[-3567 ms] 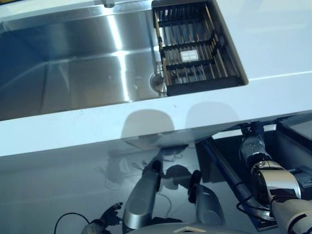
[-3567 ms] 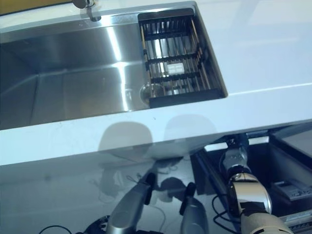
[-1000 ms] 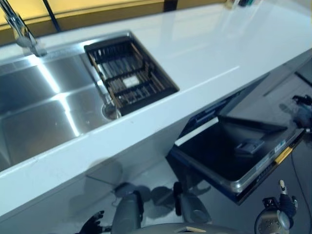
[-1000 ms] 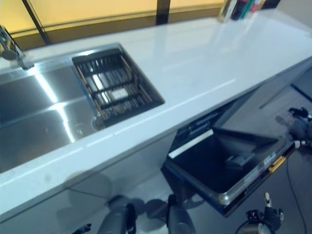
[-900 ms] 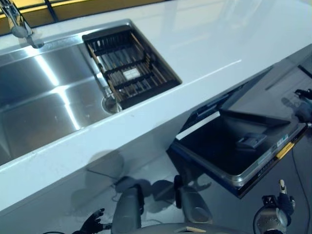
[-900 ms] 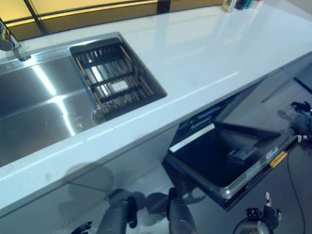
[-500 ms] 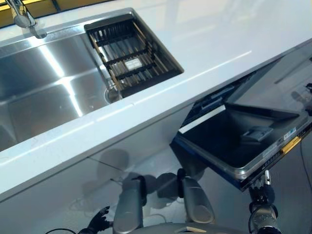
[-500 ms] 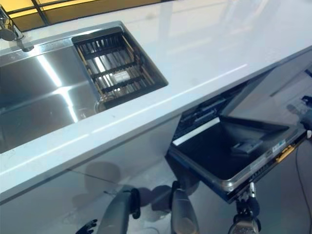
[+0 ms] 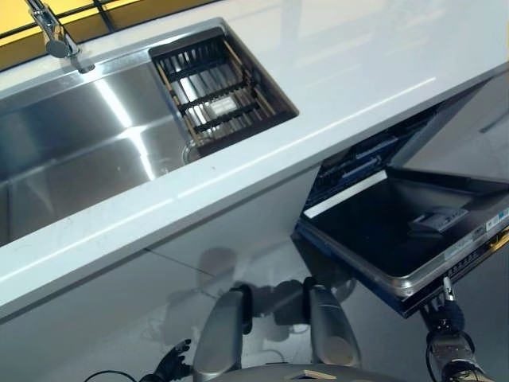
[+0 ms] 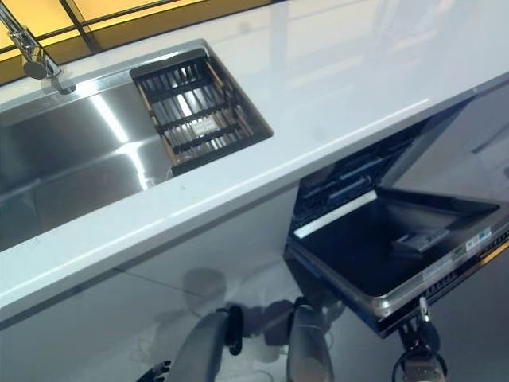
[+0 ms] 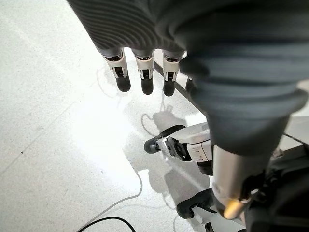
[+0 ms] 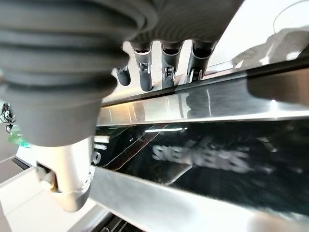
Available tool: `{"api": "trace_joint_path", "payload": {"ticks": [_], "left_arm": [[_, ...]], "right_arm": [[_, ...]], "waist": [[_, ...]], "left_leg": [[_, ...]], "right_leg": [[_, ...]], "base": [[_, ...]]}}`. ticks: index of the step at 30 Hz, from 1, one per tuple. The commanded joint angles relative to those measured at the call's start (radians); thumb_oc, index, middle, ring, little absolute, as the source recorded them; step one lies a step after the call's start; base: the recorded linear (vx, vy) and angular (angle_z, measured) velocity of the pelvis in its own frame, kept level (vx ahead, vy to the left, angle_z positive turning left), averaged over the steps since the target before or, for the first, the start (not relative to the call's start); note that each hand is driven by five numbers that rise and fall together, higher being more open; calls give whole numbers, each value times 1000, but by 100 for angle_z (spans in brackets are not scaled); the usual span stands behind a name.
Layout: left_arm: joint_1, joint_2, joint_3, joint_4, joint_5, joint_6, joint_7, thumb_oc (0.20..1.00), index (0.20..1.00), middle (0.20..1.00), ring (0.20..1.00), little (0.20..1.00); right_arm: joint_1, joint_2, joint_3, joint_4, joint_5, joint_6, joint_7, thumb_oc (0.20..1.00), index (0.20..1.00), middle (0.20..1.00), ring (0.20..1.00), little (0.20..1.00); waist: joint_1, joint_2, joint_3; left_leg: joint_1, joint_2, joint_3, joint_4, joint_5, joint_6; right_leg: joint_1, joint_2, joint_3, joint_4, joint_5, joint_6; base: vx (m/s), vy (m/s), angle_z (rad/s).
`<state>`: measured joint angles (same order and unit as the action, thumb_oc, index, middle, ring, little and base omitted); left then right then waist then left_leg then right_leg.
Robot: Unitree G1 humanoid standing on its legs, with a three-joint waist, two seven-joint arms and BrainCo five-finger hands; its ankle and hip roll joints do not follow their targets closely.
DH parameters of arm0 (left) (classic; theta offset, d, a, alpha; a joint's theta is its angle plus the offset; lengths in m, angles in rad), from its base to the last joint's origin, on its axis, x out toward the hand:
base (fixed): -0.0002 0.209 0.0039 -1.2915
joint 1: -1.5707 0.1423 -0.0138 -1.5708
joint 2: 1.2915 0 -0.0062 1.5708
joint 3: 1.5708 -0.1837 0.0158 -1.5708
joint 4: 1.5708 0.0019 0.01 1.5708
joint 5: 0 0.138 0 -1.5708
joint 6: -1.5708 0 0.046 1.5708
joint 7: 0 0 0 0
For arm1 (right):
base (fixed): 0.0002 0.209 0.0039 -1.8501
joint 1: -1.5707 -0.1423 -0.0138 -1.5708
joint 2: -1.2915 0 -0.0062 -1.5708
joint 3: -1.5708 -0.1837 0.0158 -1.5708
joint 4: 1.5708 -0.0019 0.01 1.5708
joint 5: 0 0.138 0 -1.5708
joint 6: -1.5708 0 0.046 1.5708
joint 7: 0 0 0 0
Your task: Pick up plates and place into dishwasher.
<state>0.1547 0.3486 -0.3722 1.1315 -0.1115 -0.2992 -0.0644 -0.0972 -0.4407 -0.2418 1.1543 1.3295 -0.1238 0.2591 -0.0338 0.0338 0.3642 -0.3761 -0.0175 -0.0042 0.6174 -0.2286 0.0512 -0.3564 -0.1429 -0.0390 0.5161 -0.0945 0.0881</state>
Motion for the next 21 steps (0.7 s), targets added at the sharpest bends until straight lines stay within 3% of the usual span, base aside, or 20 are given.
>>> {"api": "trace_joint_path", "payload": {"ticks": [1, 11, 21], "left_arm": [[6, 2, -45, -29, 0, -7, -10, 1000, 1000, 1000, 1000, 1000], [-4, 4, -77, -32, -10, -4, -11, 1000, 1000, 1000, 1000, 1000], [1, 20, -82, -51, 5, 8, -13, 1000, 1000, 1000, 1000, 1000]], "right_arm": [[-234, -39, 3, -14, -2, 18, -10, 1000, 1000, 1000, 1000, 1000], [-363, -20, 67, -70, -34, 6, -105, 1000, 1000, 1000, 1000, 1000], [-459, -24, 114, -140, -110, 11, -276, 1000, 1000, 1000, 1000, 1000]], "waist": [[82, 20, -7], [111, 20, 5], [136, 14, 2]], "left_leg": [[-10, -18, -1, 20, 22, -5], [-5, -25, -26, 0, 40, -8], [21, -26, -45, -33, 50, -11]], "right_leg": [[66, 13, -43, -40, 31, -46], [83, 18, -48, -60, 39, -49], [119, 19, -46, -91, 41, -47]], "base": [[49, -8, 9], [24, -16, 6], [36, -1, -12]]}}
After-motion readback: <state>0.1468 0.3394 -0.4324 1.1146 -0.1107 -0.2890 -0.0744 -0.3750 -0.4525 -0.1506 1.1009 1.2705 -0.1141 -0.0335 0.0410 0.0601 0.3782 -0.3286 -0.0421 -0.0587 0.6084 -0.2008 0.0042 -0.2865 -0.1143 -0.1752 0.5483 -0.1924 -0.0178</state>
